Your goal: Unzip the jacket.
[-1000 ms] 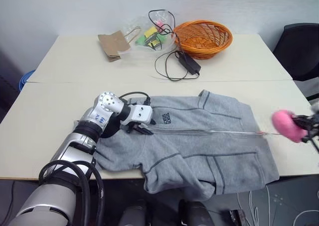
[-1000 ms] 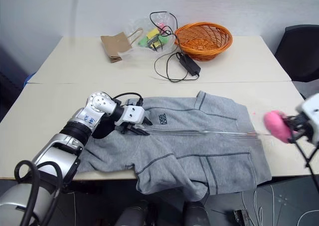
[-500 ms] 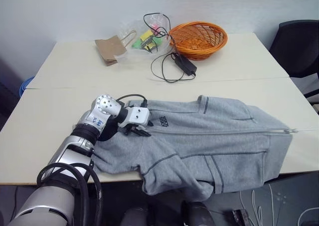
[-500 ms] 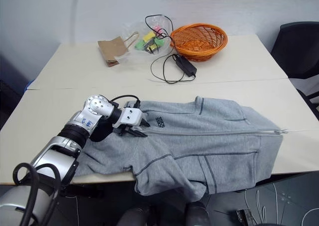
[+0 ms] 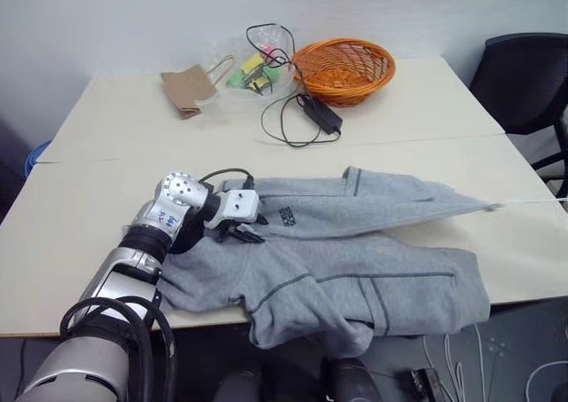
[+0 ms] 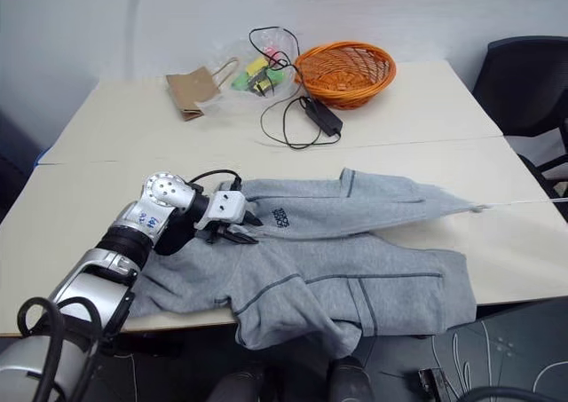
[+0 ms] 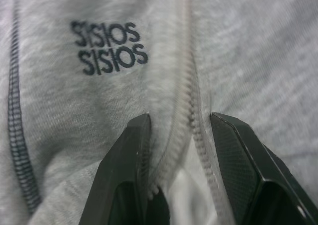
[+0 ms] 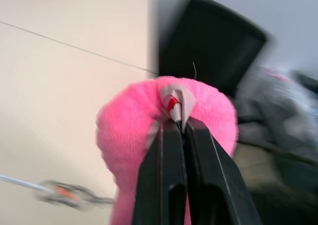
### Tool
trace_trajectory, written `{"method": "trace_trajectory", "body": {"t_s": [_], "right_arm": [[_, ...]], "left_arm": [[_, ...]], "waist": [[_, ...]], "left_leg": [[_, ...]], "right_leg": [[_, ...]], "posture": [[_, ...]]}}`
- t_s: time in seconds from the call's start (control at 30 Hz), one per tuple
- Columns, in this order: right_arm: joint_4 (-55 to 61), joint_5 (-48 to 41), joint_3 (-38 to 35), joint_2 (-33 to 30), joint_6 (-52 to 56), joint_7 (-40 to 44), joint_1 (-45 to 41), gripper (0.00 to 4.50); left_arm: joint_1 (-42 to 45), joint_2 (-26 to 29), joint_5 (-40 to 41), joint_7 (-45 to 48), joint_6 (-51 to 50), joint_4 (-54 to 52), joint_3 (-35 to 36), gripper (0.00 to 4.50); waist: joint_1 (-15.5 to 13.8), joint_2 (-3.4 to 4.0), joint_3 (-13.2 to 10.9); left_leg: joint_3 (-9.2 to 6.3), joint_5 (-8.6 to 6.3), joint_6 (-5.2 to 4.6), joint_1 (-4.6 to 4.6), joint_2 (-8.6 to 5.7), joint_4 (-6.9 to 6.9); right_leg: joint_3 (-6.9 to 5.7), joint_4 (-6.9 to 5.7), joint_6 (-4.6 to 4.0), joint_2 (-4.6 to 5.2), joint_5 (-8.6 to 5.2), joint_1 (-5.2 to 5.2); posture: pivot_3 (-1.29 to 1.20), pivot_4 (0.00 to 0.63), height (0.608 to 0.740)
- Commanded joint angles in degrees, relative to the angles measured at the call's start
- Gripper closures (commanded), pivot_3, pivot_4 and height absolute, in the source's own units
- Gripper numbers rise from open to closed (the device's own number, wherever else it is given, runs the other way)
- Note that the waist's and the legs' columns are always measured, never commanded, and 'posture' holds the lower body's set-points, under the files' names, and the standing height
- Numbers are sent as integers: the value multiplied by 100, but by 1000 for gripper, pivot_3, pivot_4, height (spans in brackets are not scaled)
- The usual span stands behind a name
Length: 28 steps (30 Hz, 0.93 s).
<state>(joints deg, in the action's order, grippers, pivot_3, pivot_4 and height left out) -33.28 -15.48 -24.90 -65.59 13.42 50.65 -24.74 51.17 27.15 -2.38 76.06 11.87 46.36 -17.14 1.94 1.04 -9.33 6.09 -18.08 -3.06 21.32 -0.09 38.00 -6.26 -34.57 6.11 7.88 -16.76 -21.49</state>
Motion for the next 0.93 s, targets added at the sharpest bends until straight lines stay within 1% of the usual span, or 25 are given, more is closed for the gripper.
{"method": "trace_trajectory", "body": {"t_s": [0.03, 0.07, 0.1, 0.13, 0.17, 0.2, 0.23, 0.27, 0.33, 0.37, 0.43, 0.47, 0.5, 0.53, 0.6, 0.7, 0.8, 0.87, 0.93], "right_arm": [[2659, -576, 501, 749, 1210, -394, 471, 4500], [3145, -658, 645, 945, 1524, -498, 576, 4500], [3442, -696, 730, 1069, 1724, -552, 650, 4500], [3652, -724, 761, 1142, 1876, -593, 714, 4500], [3740, -734, 775, 1186, 2015, -629, 766, 4500], [3794, -741, 773, 1205, 2121, -669, 798, 4012], [3835, -788, 752, 1178, 2237, -629, 858, 3777], [3902, -841, 685, 1107, 2319, -536, 943, 3432], [4038, -1002, 461, 938, 2535, -351, 1064, 2742], [4097, -1076, 307, 826, 2631, -259, 1122, 2315], [4154, -1181, 10, 578, 2759, -48, 1253, 1655], [4158, -1221, -169, 427, 2797, 99, 1336, 1291], [4159, -1248, -281, 332, 2817, 192, 1395, 1009], [4149, -1267, -438, 207, 2832, 326, 1495, 566], [4111, -1297, -917, -100, 2807, 780, 1759, 25], [4153, -1455, -1716, -375, 2926, 1681, 2374, 25], [4239, -1713, -2419, -477, 3254, 2429, 2884, 25], [4298, -1888, -2775, -494, 3557, 2725, 3103, 25], [4339, -1916, -2905, -452, 3606, 2802, 3209, 25]], "left_arm": [[-238, -20, 590, 277, -1230, -801, 315, 2545], [-322, 11, 777, 331, -1604, -1195, 405, 2545], [-416, 65, 936, 382, -1931, -1571, 471, 2545], [-501, 109, 1041, 402, -2189, -1876, 513, 2545], [-609, 183, 1185, 414, -2480, -2265, 580, 2545], [-691, 238, 1280, 407, -2695, -2548, 623, 2149], [-794, 352, 1472, 425, -3054, -2935, 723, 1935], [-905, 491, 1700, 428, -3446, -3318, 868, 1619], [-1080, 768, 2073, 400, -4049, -3863, 1152, 1017], [-1181, 953, 2231, 379, -4272, -4081, 1315, 642], [-1339, 1327, 2557, 335, -4704, -4422, 1676, 44], [-1399, 1529, 2756, 306, -4968, -4577, 1908, 0], [-1437, 1656, 2899, 269, -5150, -4684, 2051, 0], [-1489, 1823, 3065, 238, -5344, -4800, 2242, 0], [-1650, 2310, 3359, 260, -5639, -4958, 2783, 0], [-1922, 2963, 3649, 346, -5825, -5121, 3388, 0], [-2223, 3501, 3846, 504, -5893, -5152, 3858, 0], [-2530, 3857, 3852, 647, -5835, -5110, 4124, 0], [-2864, 4015, 3729, 668, -5586, -5127, 4228, 0]], "waist": [[-51, 24, -2], [-76, 27, -3], [-135, 32, -1], [-191, 33, -3], [-252, 29, -6], [-295, 17, -13], [-326, -4, -26], [-344, -26, -39], [-345, -44, -54], [-334, -44, -57], [-307, -41, -64], [-299, -37, -69], [-291, -36, -72], [-286, -36, -72], [-272, -36, -81], [-266, -40, -89], [-273, -45, -94], [-267, -49, -97], [-265, -50, -98]], "left_leg": [[-2, 3, 0, 10, -1, 0], [-4, 5, 2, 26, 0, 1], [-5, 16, 4, 68, -1, 10], [-6, 30, 3, 129, -8, 32], [-8, 35, -2, 164, -12, 44], [-16, 36, -9, 207, -23, 78], [-16, 30, -19, 214, -24, 95], [-15, 24, -30, 214, -25, 106], [-17, 22, -46, 216, -26, 116], [-23, 23, -57, 211, -26, 118], [-27, 16, -69, 190, -26, 118], [-29, 9, -68, 188, -26, 118], [-32, 7, -64, 187, -26, 117], [-38, 5, -59, 186, -25, 113], [-45, 2, -46, 183, -21, 109], [-49, 7, -31, 185, -9, 98], [-45, 7, -32, 183, -7, 97], [-42, 8, -35, 181, -8, 100], [-41, -4, -36, 174, -8, 100]], "right_leg": [[-2, -14, -6, 0, -4, -12], [-4, -38, -8, -4, -5, -27], [-4, -46, -8, -9, -5, -66], [-2, -70, -8, -12, -5, -123], [-6, -75, -8, -18, -5, -152], [-16, -110, -8, -31, -5, -195], [-19, -112, -8, -33, -5, -195], [-26, -106, -6, -34, -4, -186], [-22, -75, 11, -30, 6, -160], [-23, -48, 30, -28, 17, -138], [-21, -21, 34, -6, 30, -107], [-20, -4, 34, 17, 32, -107], [-21, -1, 33, 19, 32, -107], [-26, -2, 27, 21, 28, -109], [-36, -7, 17, 17, 22, -108], [-48, -15, 9, -12, 17, -104], [-47, -10, 9, -24, 17, -98], [-41, -11, 14, -21, 20, -97], [-36, 6, 15, -8, 20, -97]], "posture": [[0, 150, 740], [0, 150, 740], [0, 150, 740], [0, 150, 740], [0, 150, 740], [0, 150, 740], [0, 150, 740], [0, 150, 740], [0, 150, 740], [0, 150, 740], [0, 150, 740], [0, 150, 740], [0, 150, 740], [0, 150, 740], [0, 150, 740], [0, 150, 740], [0, 150, 740], [0, 150, 740], [0, 150, 740]]}}
